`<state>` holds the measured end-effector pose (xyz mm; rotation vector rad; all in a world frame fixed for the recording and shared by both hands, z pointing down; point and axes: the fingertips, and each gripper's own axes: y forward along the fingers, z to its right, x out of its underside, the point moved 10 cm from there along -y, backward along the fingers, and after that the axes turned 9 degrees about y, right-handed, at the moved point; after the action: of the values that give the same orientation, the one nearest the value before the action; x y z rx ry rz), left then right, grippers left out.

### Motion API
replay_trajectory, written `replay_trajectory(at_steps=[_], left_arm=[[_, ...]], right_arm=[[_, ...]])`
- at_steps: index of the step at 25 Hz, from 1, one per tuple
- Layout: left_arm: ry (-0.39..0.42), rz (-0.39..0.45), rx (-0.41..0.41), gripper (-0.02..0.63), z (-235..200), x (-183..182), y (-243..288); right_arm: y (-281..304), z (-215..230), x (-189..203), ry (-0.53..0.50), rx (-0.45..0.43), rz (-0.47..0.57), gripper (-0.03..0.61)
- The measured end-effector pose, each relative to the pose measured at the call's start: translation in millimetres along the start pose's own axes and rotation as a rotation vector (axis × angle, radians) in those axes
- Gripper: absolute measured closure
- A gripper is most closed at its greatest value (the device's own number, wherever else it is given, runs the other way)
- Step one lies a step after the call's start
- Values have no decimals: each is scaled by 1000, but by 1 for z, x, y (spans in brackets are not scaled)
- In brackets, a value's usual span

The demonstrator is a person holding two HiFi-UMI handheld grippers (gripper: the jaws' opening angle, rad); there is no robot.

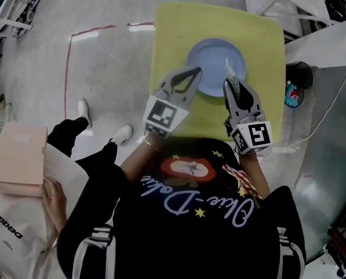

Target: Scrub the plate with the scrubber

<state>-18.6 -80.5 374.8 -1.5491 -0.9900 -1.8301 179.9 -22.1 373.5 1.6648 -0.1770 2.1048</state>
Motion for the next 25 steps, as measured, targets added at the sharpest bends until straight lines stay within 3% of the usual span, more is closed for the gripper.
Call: replay_trajectory(at_steps=[13, 25], left_arm=[[-14, 1, -9, 611, -1, -3, -2], [-3, 57, -14, 611, 1, -13, -1]], right_arm=[[-1, 0, -3, 44, -19, 36, 517], [0, -4, -10, -44, -28, 24, 518]])
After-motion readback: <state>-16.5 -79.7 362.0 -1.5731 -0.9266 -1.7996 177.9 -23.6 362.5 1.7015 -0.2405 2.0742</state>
